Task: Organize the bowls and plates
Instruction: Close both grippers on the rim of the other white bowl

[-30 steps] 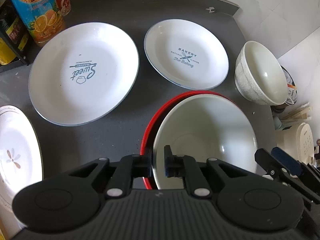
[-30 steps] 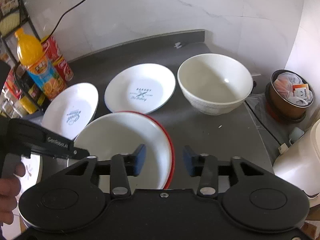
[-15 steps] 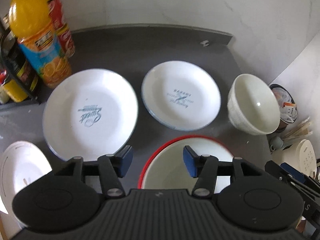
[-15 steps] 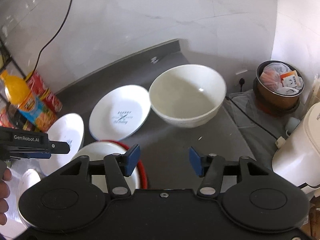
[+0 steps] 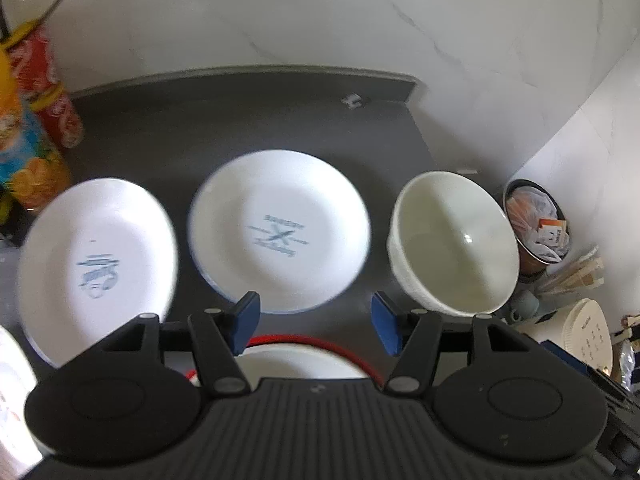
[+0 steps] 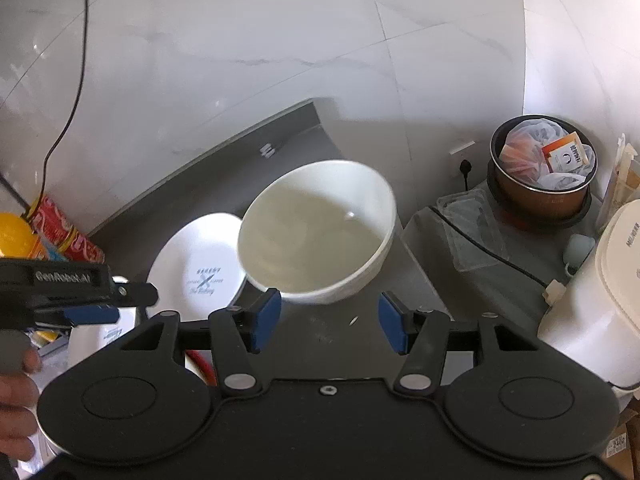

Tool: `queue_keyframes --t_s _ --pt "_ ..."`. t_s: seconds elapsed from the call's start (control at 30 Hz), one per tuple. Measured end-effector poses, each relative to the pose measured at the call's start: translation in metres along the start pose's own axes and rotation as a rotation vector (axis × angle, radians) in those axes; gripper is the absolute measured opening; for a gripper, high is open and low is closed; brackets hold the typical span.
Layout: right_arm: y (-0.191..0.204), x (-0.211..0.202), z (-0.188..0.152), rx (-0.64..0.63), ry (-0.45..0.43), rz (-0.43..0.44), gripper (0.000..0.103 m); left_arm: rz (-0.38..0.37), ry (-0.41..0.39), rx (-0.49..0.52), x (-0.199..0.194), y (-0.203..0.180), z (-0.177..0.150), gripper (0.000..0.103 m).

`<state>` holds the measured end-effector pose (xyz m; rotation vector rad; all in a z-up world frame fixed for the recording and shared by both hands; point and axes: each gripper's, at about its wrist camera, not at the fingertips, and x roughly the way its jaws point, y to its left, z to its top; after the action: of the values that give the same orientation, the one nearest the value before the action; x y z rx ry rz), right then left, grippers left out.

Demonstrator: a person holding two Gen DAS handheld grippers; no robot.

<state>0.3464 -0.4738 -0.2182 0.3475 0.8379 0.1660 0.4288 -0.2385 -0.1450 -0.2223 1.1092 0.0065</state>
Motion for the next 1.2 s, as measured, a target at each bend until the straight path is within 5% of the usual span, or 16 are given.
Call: queue_keyframes --t_s 0.3,0.5,0.8,0.93,1.2 --pt "-0.025 0.028 0.018 0.037 0.01 0.0 0.048 0.0 0.012 -0.006 0.036 -0.023 0.008 0.059" --pt "-0.039 0.055 0.025 0.081 0.047 -0.004 0.03 -0.016 0.004 -0.01 0.056 -0.036 0.02 0.054" --pt "-0.048 0.075 0.032 0.12 0.087 0.001 0.026 -0.013 0.045 -0.029 0.092 -0.052 0.032 0.023" --pt "-0.046 0.078 0.033 0.109 0.093 0.015 0.016 -0.043 0.07 -0.043 0.099 -0.057 0.034 0.006" --pt "-0.035 0.066 0.034 0.048 0.055 0.013 0.016 -0.043 0.075 -0.056 0.092 -0.052 0.034 0.005"
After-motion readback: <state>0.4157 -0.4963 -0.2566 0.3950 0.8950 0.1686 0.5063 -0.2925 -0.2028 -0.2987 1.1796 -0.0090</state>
